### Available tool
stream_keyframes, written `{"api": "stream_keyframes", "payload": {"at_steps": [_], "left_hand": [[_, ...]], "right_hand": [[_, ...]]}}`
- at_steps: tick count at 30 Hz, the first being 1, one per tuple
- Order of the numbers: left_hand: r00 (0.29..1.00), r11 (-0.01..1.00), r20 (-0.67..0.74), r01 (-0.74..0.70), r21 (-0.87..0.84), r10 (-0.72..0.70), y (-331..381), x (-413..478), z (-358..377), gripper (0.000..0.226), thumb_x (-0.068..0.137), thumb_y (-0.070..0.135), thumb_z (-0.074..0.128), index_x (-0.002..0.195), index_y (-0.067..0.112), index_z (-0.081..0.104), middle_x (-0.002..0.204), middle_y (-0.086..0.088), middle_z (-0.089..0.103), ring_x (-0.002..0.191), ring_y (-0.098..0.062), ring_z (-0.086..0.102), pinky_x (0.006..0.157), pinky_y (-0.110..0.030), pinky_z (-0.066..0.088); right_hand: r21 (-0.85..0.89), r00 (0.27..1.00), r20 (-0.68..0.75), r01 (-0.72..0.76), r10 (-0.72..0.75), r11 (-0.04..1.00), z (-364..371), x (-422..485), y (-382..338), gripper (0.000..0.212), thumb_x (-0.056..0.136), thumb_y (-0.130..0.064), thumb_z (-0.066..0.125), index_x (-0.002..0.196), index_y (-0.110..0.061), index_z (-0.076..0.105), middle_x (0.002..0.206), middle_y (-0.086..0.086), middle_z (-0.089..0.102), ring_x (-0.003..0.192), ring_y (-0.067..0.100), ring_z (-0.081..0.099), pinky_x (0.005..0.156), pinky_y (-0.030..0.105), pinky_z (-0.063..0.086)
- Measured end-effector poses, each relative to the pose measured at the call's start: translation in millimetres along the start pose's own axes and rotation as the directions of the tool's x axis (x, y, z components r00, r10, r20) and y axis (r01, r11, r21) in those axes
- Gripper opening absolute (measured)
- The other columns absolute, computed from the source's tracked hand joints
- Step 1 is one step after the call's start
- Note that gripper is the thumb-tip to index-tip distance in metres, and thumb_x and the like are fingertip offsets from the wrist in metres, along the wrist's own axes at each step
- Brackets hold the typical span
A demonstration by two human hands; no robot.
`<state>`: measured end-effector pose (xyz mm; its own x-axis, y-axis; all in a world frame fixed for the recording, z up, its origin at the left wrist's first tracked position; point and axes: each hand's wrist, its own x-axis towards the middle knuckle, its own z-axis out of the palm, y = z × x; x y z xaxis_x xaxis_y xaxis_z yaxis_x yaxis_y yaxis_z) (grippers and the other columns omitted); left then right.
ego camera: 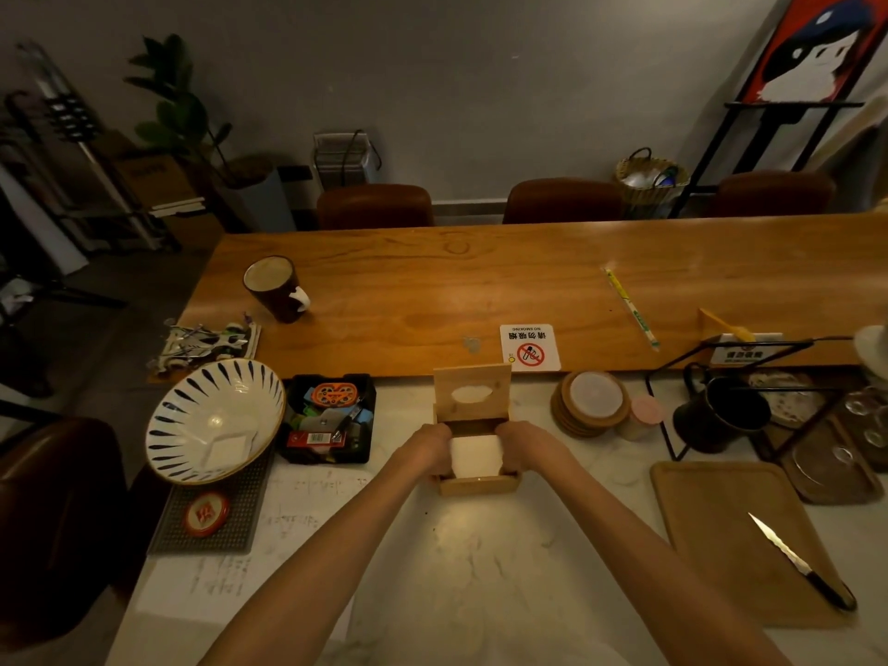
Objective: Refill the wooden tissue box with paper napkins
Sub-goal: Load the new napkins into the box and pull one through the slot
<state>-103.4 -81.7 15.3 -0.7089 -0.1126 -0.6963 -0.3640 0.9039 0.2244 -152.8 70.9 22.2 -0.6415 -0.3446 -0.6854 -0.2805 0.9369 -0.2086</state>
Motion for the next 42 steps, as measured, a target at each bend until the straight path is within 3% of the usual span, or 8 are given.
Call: {"api": "stream_keyframes", "payload": {"at_steps": [13, 18, 28, 31, 34, 36, 39, 42], "left_hand": [[1.0, 0.999, -0.007, -0.03, -0.012, 0.03, 0.3, -5.2, -0.3, 0.049, 0.078, 0.015, 0.074, 0.124, 0.013, 0.056, 0.123, -0.012, 0.06, 0.107, -0.026, 0.061, 0.083, -0.033, 0.053], [0.994, 0.995, -0.073, -0.088, -0.043, 0.085, -5.0, -18.0, 4.4, 0.072, 0.082, 0.022, 0.069, 0.144, 0.024, 0.033, 0.129, -0.012, 0.057, 0.113, -0.03, 0.059, 0.089, -0.039, 0.052], [0.964, 0.999, -0.265, -0.031, -0.01, 0.027, 2.5, -37.3, 12.8, 0.035, 0.09, 0.018, 0.057, 0.125, 0.021, 0.059, 0.126, -0.009, 0.058, 0.113, -0.031, 0.057, 0.084, -0.038, 0.044], [0.975, 0.999, -0.221, -0.032, 0.014, 0.034, 1.9, -39.8, 14.3, 0.032, 0.092, 0.024, 0.052, 0.122, 0.021, 0.063, 0.125, -0.007, 0.062, 0.111, -0.029, 0.059, 0.081, -0.034, 0.042], [0.985, 0.996, -0.15, -0.088, 0.009, 0.089, -3.6, -45.9, 14.5, 0.034, 0.096, 0.028, 0.042, 0.122, 0.019, 0.06, 0.128, -0.009, 0.06, 0.112, -0.03, 0.058, 0.085, -0.037, 0.045], [0.986, 0.986, -0.085, -0.149, -0.079, 0.142, -9.4, -51.5, 16.8, 0.035, 0.097, 0.034, 0.042, 0.126, 0.019, 0.053, 0.133, -0.008, 0.056, 0.114, -0.03, 0.057, 0.089, -0.04, 0.046], [0.978, 0.914, -0.166, -0.181, -0.363, 0.128, -12.3, -65.4, 20.3, 0.034, 0.097, 0.042, 0.046, 0.122, 0.022, 0.034, 0.119, -0.006, 0.056, 0.102, -0.026, 0.06, 0.082, -0.041, 0.049], [0.936, 0.717, -0.351, -0.224, -0.66, -0.03, -9.8, -71.4, 15.7, 0.029, 0.1, 0.046, 0.037, 0.114, 0.022, 0.029, 0.111, -0.004, 0.056, 0.092, -0.02, 0.057, 0.077, -0.037, 0.047]], "right_hand": [[0.031, 1.0, -0.029, 0.013, -0.012, 0.999, 5.2, -5.3, 3.0, 0.046, 0.083, -0.014, 0.07, 0.126, -0.01, 0.054, 0.126, 0.013, 0.06, 0.112, 0.027, 0.059, 0.083, 0.031, 0.05], [-0.015, 0.99, -0.13, 0.047, -0.049, 0.999, 10.8, -19.3, 7.2, 0.064, 0.085, -0.024, 0.064, 0.143, -0.021, 0.036, 0.128, 0.013, 0.057, 0.113, 0.03, 0.059, 0.086, 0.036, 0.05], [0.01, 0.962, -0.268, 0.051, -0.047, 0.999, 16.6, -39.4, 8.7, 0.028, 0.094, -0.034, 0.046, 0.116, -0.025, 0.061, 0.111, 0.005, 0.055, 0.097, 0.026, 0.06, 0.078, 0.036, 0.05], [-0.036, 0.975, -0.214, 0.054, -0.061, 0.998, 18.8, -42.8, 8.1, 0.031, 0.095, -0.042, 0.043, 0.108, -0.024, 0.065, 0.124, 0.008, 0.051, 0.103, 0.027, 0.058, 0.08, 0.037, 0.049], [-0.037, 0.98, -0.19, 0.045, -0.052, 0.998, 24.8, -49.8, 8.0, 0.041, 0.095, -0.053, 0.039, 0.114, -0.028, 0.065, 0.153, 0.009, 0.027, 0.134, 0.029, 0.037, 0.099, 0.046, 0.044], [0.017, 0.982, -0.181, 0.059, -0.055, 0.998, 28.3, -55.9, 6.4, 0.045, 0.095, -0.056, 0.036, 0.114, -0.03, 0.067, 0.158, 0.005, 0.02, 0.141, 0.027, 0.026, 0.103, 0.047, 0.039], [0.295, 0.913, -0.407, 0.167, -0.034, 0.941, 32.9, -60.8, 7.6, 0.032, 0.097, -0.044, 0.042, 0.11, -0.027, 0.066, 0.134, 0.0, 0.05, 0.122, 0.022, 0.052, 0.086, 0.032, 0.045], [0.702, 0.823, -0.529, 0.288, 0.206, 0.651, 35.9, -62.6, 14.4, 0.018, 0.099, -0.034, 0.046, 0.103, -0.026, 0.061, 0.103, -0.008, 0.063, 0.105, 0.018, 0.061, 0.077, 0.025, 0.046]]}}
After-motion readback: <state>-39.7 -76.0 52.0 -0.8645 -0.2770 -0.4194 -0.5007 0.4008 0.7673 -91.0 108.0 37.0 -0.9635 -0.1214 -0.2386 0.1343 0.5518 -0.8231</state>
